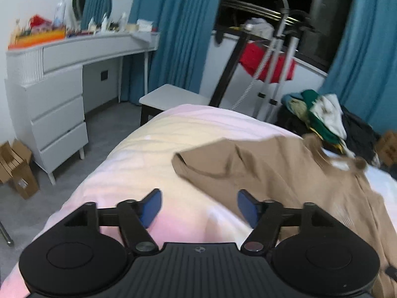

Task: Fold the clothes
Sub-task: 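Open both grippers and release the T-shirt, pulling back from it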

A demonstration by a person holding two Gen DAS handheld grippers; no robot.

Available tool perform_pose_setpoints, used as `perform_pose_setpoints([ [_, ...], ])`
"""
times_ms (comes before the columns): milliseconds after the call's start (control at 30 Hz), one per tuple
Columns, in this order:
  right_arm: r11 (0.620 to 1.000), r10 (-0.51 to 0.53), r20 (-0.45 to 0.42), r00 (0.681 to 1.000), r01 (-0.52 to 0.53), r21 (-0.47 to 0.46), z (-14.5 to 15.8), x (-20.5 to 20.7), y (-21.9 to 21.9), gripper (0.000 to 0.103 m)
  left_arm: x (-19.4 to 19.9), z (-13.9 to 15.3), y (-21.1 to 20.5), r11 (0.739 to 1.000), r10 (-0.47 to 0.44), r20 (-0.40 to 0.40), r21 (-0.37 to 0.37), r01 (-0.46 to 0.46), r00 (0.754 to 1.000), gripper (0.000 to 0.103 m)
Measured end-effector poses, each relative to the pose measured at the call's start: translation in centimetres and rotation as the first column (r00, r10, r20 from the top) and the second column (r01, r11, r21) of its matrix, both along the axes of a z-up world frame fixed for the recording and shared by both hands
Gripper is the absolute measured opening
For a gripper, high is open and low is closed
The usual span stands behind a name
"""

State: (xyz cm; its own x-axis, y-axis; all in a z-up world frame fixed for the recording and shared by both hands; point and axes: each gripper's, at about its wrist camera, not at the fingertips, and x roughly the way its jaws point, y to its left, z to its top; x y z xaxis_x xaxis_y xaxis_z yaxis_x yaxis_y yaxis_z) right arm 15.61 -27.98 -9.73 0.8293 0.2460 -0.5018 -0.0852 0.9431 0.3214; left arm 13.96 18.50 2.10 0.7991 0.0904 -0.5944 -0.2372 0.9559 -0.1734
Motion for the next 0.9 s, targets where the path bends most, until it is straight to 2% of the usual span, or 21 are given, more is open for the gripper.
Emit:
perform_pose_setpoints([
  [67,0.999,0.01,0.003,1.0,-0.01,-0.036,-0.4,-0.2,0.9,0.055,-2.8,0.4,-2.3,1.0,-0.026,-0.003,0.015,0.026,1.0,0.077],
  [167,0.997,0.004,0.016,1.0,-0.002,-0.079,-0.8,-0.9,1.6,0.065,-5.8,0.6,-5.2,0.997,-0.068,-0.005,-0.031,0.068,0.998,0.078],
  [233,0.991,0.001,0.031,1.0,0.003,-0.132,-1.1,-1.3,2.3,0.084,-7.6,0.3,-6.9,0.993,-0.094,0.003,-0.074,0.094,0.996,0.079],
  [367,0.978,0.013,0.029,0.999,-0.007,-0.207,-2.3,-1.4,3.4,0.086,-9.8,-0.8,-9.7,0.986,-0.143,0.0,-0.084,0.143,0.99,0.079],
  [433,0.972,0.022,0.023,0.999,-0.016,-0.236,-2.9,-1.2,4.0,0.094,-10.4,-1.5,-10.5,0.982,-0.169,-0.01,-0.09,0.168,0.986,0.079],
  [600,0.958,0.024,0.018,1.0,-0.018,-0.287,-3.4,-0.9,4.7,0.096,-10.4,-3.0,-11.6,0.977,-0.21,-0.035,-0.047,0.208,0.977,0.079],
  [733,0.955,0.012,0.027,1.0,-0.003,-0.296,-3.5,-1.2,5.0,0.095,-9.5,-3.8,-11.3,0.973,-0.226,-0.036,-0.049,0.225,0.973,0.079],
  [800,0.959,0.013,0.028,1.0,-0.005,-0.285,-3.5,-1.2,4.8,0.095,-9.3,-4.1,-11.5,0.974,-0.227,-0.04,-0.027,0.226,0.973,0.079],
  [900,0.974,0.018,0.013,1.0,-0.014,-0.225,-3.7,-0.9,3.8,0.096,-8.8,-4.3,-11.1,0.973,-0.229,-0.051,-0.034,0.228,0.972,0.079],
])
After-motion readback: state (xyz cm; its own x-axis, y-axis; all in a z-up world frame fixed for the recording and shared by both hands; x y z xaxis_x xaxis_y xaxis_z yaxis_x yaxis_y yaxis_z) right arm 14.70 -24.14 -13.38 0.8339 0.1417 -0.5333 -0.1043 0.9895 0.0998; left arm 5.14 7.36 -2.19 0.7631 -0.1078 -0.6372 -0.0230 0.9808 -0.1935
